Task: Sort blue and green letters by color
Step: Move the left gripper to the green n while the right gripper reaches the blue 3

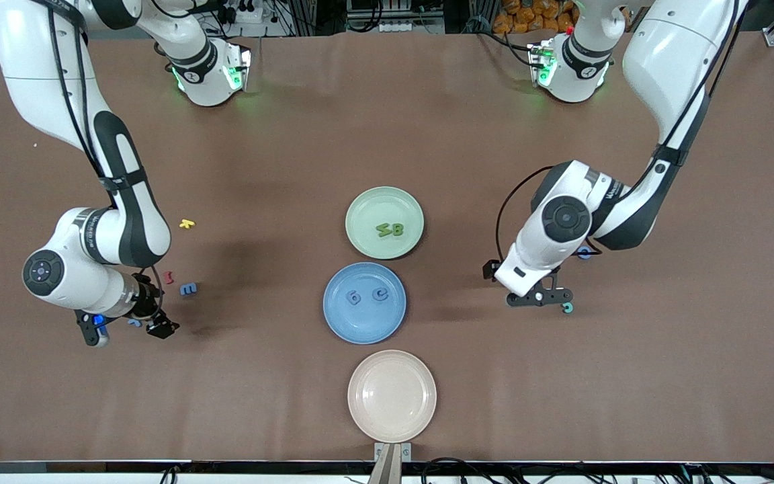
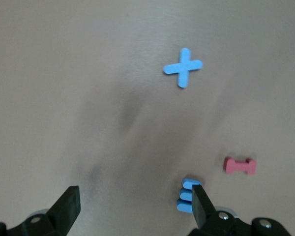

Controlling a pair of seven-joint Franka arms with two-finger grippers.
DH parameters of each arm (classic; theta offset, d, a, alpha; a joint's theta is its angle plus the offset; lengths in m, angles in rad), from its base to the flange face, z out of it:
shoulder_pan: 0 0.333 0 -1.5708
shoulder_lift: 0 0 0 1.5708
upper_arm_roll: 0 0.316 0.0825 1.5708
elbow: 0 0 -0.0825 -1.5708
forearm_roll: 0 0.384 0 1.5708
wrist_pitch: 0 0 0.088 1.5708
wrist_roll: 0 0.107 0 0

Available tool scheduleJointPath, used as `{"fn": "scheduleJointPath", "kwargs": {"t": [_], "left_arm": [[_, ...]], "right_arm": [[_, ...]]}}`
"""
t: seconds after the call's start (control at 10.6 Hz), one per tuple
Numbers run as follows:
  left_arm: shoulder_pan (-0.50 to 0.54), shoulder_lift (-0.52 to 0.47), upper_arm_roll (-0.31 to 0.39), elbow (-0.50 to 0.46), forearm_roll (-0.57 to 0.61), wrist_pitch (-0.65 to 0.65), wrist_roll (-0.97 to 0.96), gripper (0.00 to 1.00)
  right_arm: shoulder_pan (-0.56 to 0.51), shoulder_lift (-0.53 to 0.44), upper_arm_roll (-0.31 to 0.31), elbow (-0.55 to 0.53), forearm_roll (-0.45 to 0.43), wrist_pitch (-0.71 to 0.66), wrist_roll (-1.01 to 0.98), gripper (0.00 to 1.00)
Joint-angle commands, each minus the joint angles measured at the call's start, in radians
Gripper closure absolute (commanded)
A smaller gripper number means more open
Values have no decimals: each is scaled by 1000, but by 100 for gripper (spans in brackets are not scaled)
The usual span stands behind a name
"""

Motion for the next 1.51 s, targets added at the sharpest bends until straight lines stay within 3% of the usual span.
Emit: {"fn": "scheduleJointPath", "kwargs": {"t": [0.0,0.19,0.47,0.76,0.95,1.14,1.23,1.42], "left_arm": [[153,-111,-74,-268,21,198,125,0],[233,-113,-82,-376,86,367,249,0],[259,-111,-84,-425,90,392,316,0],[258,-114,-84,-457,90,418,311,0],[248,-110,-84,-456,123,418,317,17],[251,-98,-84,-451,221,420,317,32],[248,-88,-84,-448,223,420,317,36],[242,-81,-84,-447,231,420,317,41]], "right_arm": [[-13,-28,9,-44,-2,-5,236,0],[-10,-30,9,-96,1,7,285,0],[-4,-38,14,-198,9,117,286,0],[4,-42,20,-227,15,131,286,0],[9,-59,25,-248,15,136,286,2],[16,-70,25,-262,15,136,280,13],[18,-85,26,-276,12,137,266,22],[26,-99,43,-325,6,232,263,23]]}}
